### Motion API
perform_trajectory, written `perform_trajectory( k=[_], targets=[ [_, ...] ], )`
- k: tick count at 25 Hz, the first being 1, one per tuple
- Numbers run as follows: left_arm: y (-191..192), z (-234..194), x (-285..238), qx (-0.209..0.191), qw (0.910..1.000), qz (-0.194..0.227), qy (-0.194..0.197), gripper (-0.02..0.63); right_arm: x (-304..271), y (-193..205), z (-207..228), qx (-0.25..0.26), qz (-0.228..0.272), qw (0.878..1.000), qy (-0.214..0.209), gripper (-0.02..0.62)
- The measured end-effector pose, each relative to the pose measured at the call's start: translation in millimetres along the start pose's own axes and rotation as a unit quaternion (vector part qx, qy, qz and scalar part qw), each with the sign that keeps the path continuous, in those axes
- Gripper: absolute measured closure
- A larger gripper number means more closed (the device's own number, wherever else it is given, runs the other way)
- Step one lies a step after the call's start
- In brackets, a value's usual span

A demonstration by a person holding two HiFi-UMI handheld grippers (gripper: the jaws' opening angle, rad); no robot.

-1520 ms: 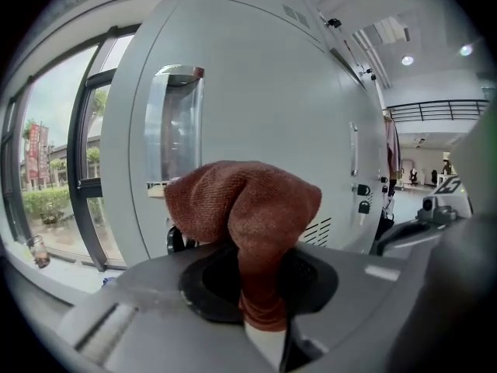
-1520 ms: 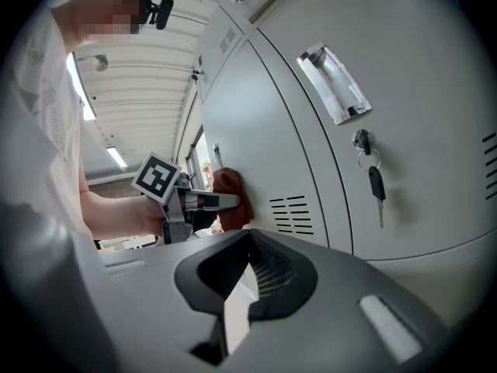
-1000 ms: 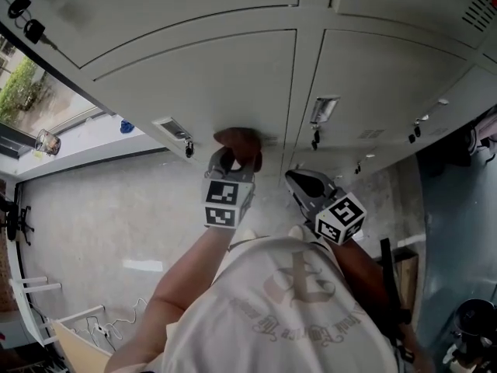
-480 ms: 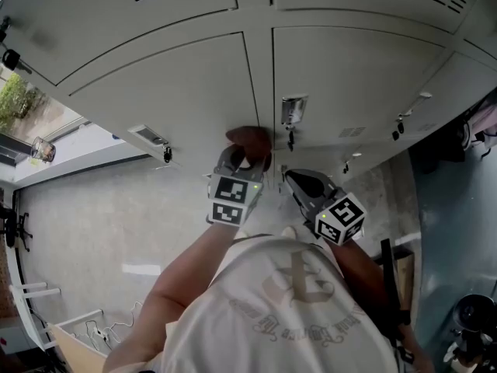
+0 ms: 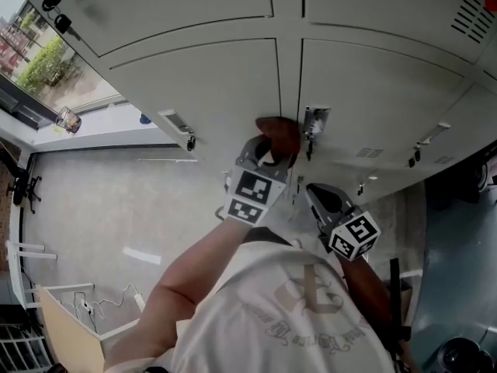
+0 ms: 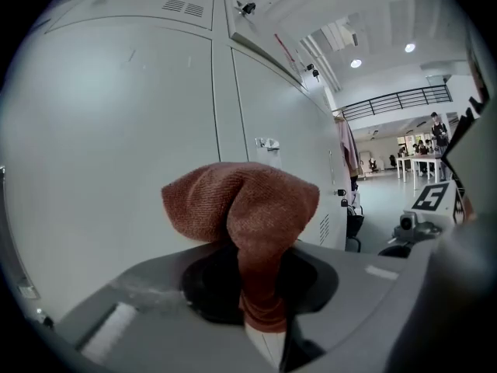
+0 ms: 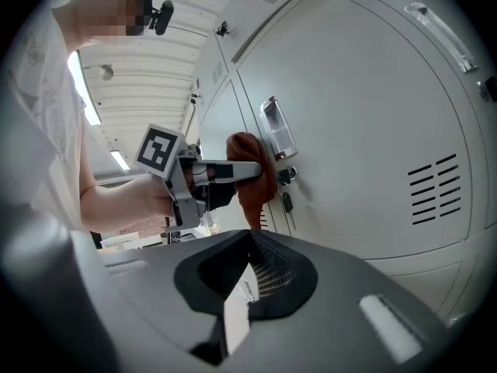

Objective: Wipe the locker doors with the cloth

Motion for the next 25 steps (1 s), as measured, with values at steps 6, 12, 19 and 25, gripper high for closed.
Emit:
perform_trajectory(
  k=[6, 12, 19, 25],
  targets=[
    [5, -9, 7, 0.001, 0.9999, -0.010, -0.010, 0.527, -4, -5, 1, -0.003, 0.013, 1.000, -0.007, 0.588],
    [12, -38, 28, 0.001, 0.9994, -0.016, -0.031, 0.526, -22, 0, -15, -0.005, 0.004, 1.000, -0.020, 0.588],
    [24, -74, 56, 0.004, 0.9982, -0.017, -0.057, 0.527, -42, 0, -28, -0.001, -0.006, 1.000, -0.024, 0.588],
    [33, -111, 87, 0.014, 0.9956, -0.015, -0.091, 0.526, -66, -3, -49, 0.010, -0.014, 0.999, -0.037, 0.588]
  ],
)
Point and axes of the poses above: the fingertips, and each gripper's own axes: x backward along the fingers, z to its right, y out of its underside, the point moved 2 cm from there along x, backward along the fingers, and after that the axes turned 2 degrees about z, right-handed, at the moved point
